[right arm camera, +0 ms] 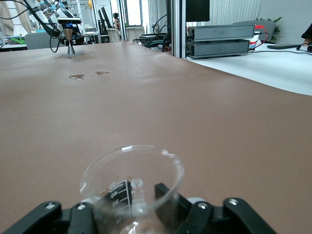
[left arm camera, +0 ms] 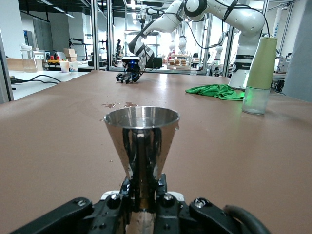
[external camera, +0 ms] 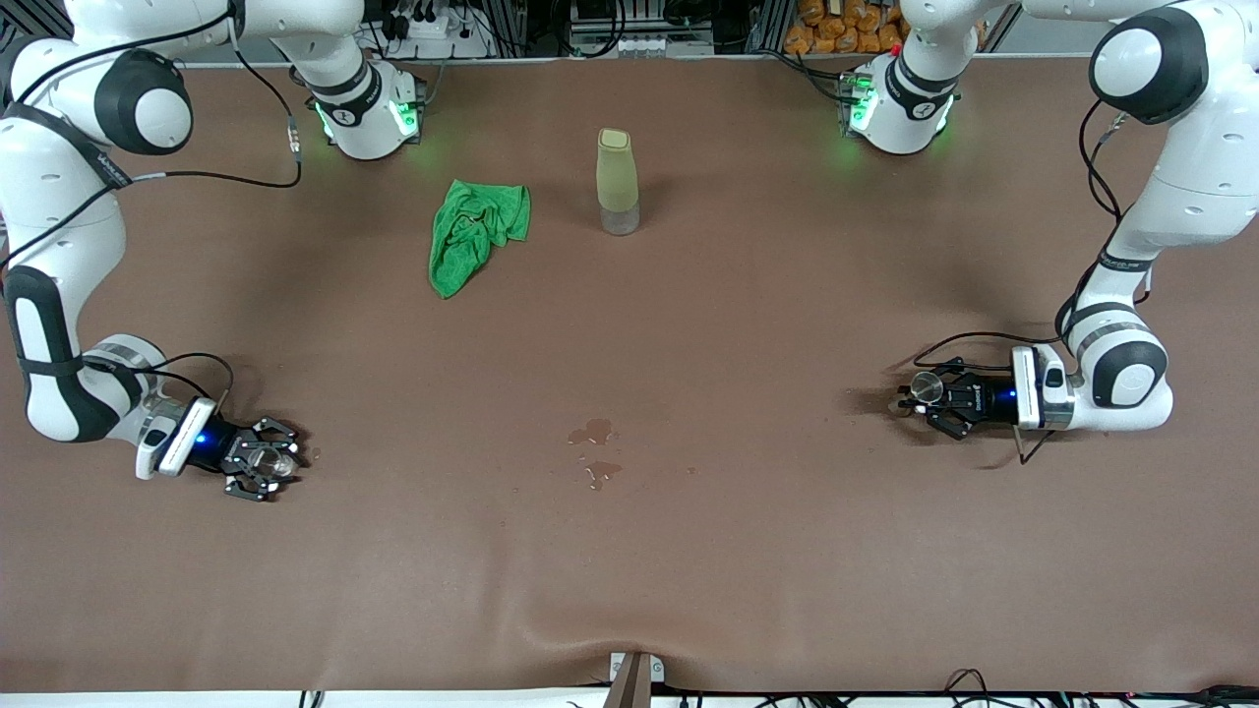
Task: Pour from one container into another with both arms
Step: 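Lower the beaker and jigger onto the table and open both grippers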
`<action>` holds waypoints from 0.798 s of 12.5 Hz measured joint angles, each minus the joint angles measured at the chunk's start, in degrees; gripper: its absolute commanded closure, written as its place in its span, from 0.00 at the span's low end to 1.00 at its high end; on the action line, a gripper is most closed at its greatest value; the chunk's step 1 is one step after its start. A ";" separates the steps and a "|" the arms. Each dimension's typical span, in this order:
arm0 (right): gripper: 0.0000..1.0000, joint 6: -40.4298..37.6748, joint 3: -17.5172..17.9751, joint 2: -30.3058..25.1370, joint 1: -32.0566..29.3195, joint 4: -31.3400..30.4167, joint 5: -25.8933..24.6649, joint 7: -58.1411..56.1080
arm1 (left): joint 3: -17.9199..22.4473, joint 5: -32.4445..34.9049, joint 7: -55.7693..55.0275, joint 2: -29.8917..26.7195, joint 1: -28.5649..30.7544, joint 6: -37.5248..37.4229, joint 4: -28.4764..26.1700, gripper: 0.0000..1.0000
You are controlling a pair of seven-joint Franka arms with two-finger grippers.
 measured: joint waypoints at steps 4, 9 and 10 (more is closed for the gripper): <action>0.00 -0.05 0.00 0.05 -0.34 0.01 -0.01 0.00 | 0.06 1.01 0.00 0.44 0.62 -0.06 -0.09 0.68; 0.00 -1.28 -0.05 -0.24 -0.98 1.73 -0.04 1.95 | 0.22 1.18 -0.34 1.17 1.06 -0.18 -0.13 0.00; 0.00 -1.90 -0.05 -0.65 -1.00 2.10 -0.08 3.24 | 0.49 1.18 -1.29 1.17 1.25 -0.19 -0.12 0.00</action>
